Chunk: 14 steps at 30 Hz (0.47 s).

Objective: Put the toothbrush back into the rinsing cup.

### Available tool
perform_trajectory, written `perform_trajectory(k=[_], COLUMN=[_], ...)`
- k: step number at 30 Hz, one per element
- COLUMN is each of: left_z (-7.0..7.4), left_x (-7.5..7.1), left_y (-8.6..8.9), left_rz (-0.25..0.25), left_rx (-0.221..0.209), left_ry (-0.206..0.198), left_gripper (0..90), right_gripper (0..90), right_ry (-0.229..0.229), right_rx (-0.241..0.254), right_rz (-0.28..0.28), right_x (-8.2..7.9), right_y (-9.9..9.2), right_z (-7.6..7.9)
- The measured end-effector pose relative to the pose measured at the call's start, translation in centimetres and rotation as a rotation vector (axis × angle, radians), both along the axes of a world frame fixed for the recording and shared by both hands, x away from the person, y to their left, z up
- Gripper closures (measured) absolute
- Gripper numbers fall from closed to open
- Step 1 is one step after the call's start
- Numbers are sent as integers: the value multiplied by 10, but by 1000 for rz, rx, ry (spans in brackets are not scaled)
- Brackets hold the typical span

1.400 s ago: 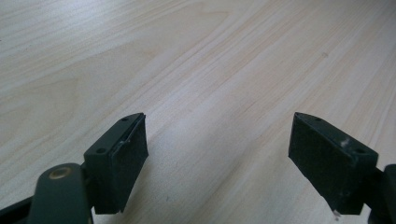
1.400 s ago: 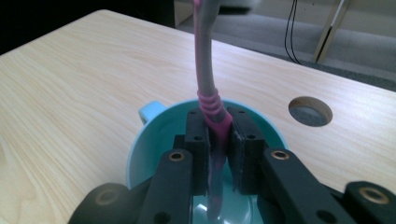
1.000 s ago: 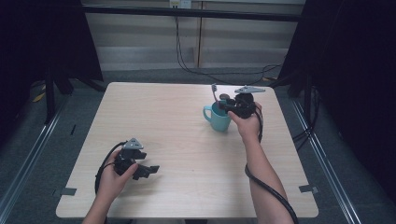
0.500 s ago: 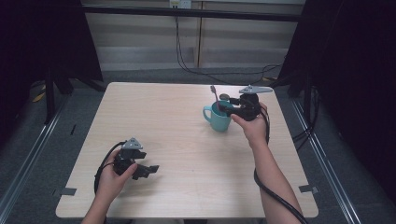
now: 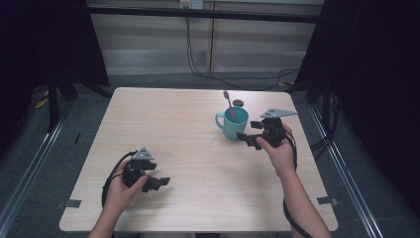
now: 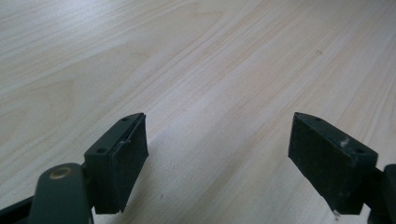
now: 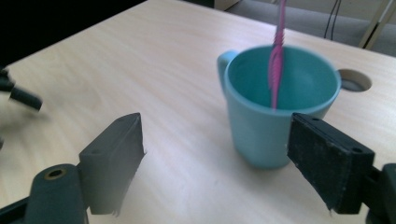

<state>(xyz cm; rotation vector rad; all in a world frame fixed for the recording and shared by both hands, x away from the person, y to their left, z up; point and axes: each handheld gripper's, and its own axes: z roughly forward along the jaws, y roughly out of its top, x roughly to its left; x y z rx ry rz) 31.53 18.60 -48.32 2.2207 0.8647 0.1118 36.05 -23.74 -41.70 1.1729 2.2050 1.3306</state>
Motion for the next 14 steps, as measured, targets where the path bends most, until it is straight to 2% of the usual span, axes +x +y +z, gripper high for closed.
perform_trajectory(k=[3,4,5,6,7,8,10,12,14], left_z=[0,-1,-2,-2,-2,-2,-2,-2,-3], left_x=[0,0,0,1,0,1,1,1,2], left_y=[0,0,0,-1,-1,-2,-2,-2,-2], left_rz=[2,-2,0,0,0,-2,-3,-4,-12], left_rx=[4,7,4,6,3,2,3,5,8], left_ry=[2,-1,-2,-1,2,-5,-6,-10,-10], left_gripper=[197,197,197,196,196,196,196,195,195], right_gripper=[174,174,174,174,174,175,174,175,175], right_ry=[-5,-5,-1,5,5,15,17,37,44], right_rx=[-8,-8,-27,-70,-70,-94,-89,-77,-70], right_rz=[20,20,35,53,53,67,73,82,84], right_x=[-14,-14,-21,-30,-30,-38,-40,-47,-48], right_y=[-2,-2,-2,-2,-2,-3,-4,-7,-8], right_z=[-7,-7,-11,-19,-19,-29,-32,-43,-44])
